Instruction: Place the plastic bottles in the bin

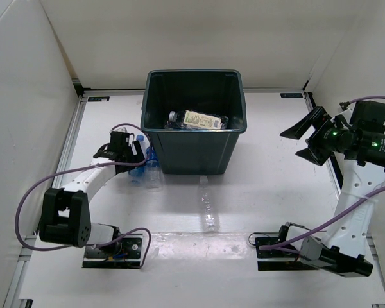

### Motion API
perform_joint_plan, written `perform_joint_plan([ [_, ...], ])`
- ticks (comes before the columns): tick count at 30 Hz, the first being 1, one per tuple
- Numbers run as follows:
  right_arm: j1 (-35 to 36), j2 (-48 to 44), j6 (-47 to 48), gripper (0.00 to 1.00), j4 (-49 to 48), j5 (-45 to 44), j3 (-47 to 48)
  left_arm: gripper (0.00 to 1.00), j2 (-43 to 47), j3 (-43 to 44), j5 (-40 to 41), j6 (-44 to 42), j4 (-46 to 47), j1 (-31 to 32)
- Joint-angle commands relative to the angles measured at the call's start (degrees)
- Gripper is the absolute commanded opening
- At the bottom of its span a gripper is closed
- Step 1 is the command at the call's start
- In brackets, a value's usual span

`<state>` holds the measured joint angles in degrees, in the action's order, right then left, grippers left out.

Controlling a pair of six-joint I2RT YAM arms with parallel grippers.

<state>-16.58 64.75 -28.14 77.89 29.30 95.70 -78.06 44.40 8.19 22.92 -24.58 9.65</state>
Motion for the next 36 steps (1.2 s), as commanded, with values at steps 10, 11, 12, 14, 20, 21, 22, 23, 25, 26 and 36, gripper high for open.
perform_joint_plan([
  [10, -1.7, 1.25, -0.51, 0.9, 2.0, 2.78, -1.05, 0.96, -4.9, 2.18, -1.06, 1.87, 4.62, -0.25],
  [11, -1.62, 1.25, -0.42, 0.9, 2.09, 2.87, -1.04, 0.92, -5.17, 2.35, -1.15, 1.87, 4.8, -0.33],
  [12, -1.79, 1.6, -0.16, 0.9, 2.18, 2.87, -0.43, 0.89, -5.34, 2.7, -0.72, 2.39, 4.63, -0.25],
  [14, -1.97, 1.87, 0.28, 0.9, 2.7, 2.78, 0.19, 0.86, -5.87, 2.79, -0.54, 2.83, 4.45, -0.33],
  [20, -1.09, 3.1, 0.63, 0.9, 2.18, 1.81, 2.64, 0.41, -7.1, 4.72, 0.34, 3.45, 2.35, -0.33],
  [21, -0.91, 3.36, 0.81, 0.9, 2.09, 1.73, 3.0, 0.4, -6.93, 4.9, 0.51, 3.36, 2.08, -0.25],
  [22, -0.74, 4.32, 0.63, 0.9, 1.92, 1.64, 3.52, 0.4, -6.32, 5.08, 0.86, 3.01, 2.08, -0.25],
  [23, -0.3, 4.59, 0.28, 0.9, 1.57, 1.81, 4.14, 0.4, -5.44, 5.6, 2.09, 2.84, 1.9, -0.25],
  [25, 0.49, 6.08, 0.02, 0.9, 1.13, 1.99, 5.28, 0.34, -3.24, 6.74, 3.84, 1.52, 1.46, -0.33],
  [26, 0.93, 6.44, -0.33, 0.9, 0.78, 2.16, 5.55, 0.32, -2.19, 7.1, 5.25, 0.39, 0.94, -0.68],
  [36, 6.82, 15.31, -2.27, 0.9, -1.51, 5.15, 10.29, 0.17, 14.68, 16.85, 6.84, -5.25, -4.86, -2.53],
])
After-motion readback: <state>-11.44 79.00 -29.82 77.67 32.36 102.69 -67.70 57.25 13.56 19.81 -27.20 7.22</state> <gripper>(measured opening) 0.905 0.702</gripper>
